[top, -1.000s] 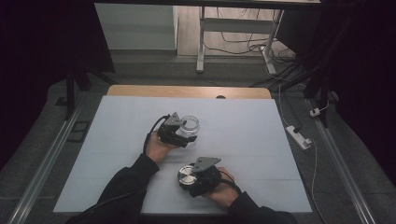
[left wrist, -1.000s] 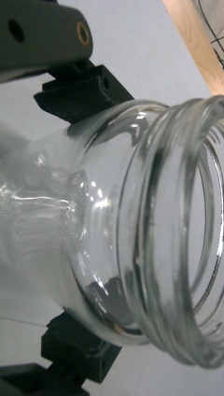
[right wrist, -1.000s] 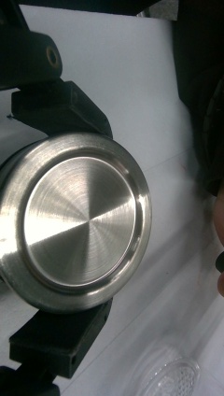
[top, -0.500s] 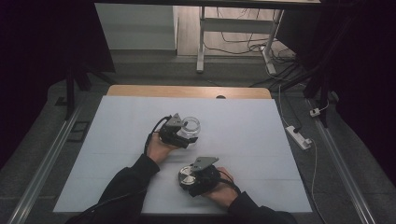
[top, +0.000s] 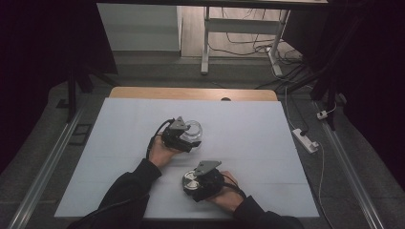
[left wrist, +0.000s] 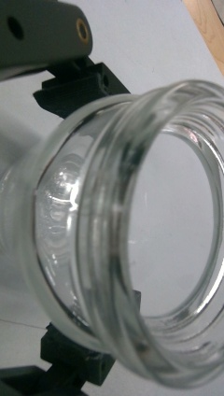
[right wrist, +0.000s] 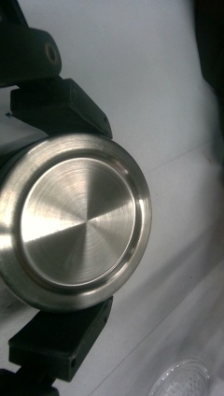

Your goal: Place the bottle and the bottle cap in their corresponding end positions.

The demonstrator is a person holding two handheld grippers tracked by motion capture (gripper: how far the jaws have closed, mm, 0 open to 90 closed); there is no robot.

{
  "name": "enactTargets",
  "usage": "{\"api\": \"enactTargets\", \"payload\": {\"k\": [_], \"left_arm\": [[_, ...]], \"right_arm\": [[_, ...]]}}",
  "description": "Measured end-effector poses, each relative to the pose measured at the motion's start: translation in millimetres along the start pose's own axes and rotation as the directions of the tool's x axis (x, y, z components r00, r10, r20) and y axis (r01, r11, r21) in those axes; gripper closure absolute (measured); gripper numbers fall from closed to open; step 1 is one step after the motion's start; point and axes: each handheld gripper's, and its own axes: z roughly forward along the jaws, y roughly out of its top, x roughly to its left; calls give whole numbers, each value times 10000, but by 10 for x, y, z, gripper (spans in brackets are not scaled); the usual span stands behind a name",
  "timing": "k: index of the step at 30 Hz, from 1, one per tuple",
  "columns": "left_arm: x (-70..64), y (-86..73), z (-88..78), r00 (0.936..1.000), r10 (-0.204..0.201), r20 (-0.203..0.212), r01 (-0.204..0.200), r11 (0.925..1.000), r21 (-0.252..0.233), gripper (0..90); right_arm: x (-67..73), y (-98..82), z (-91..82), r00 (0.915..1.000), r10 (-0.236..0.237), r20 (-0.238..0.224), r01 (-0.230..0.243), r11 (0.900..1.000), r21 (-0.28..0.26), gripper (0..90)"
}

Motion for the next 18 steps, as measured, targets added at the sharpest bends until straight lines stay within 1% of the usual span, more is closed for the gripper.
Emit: {"api": "enactTargets", "payload": {"k": [3, 7, 9, 12, 15, 18], "left_arm": [[2, 0, 4, 9999, -114, 12, 114, 9999, 2, 144], [-23, 19, 15, 9999, -67, -139, 70, 9998, 210, 130], [-26, 25, 15, 9999, -81, -132, 85, 9996, 284, 119], [-21, 29, -1, 9998, -179, -24, 179, 9996, 240, 109], [-15, 34, -15, 9997, -233, -26, 234, 9994, 271, 96], [-19, 41, -28, 9998, -210, -24, 210, 9992, 347, 80]], "right_arm": [[8, 2, 1, 10000, 59, 9, -59, 10000, -13, 157], [3, 5, 1, 9998, 147, -123, -148, 9999, -45, 130], [3, 9, -4, 9997, 206, -161, -208, 9997, -85, 120], [2, 21, -19, 9995, 250, -189, -254, 9995, -189, 106], [-5, 33, -41, 9993, 299, -209, -306, 9991, -308, 96], [-10, 42, -59, 9989, 415, -209, -423, 9984, -365, 84]]}}
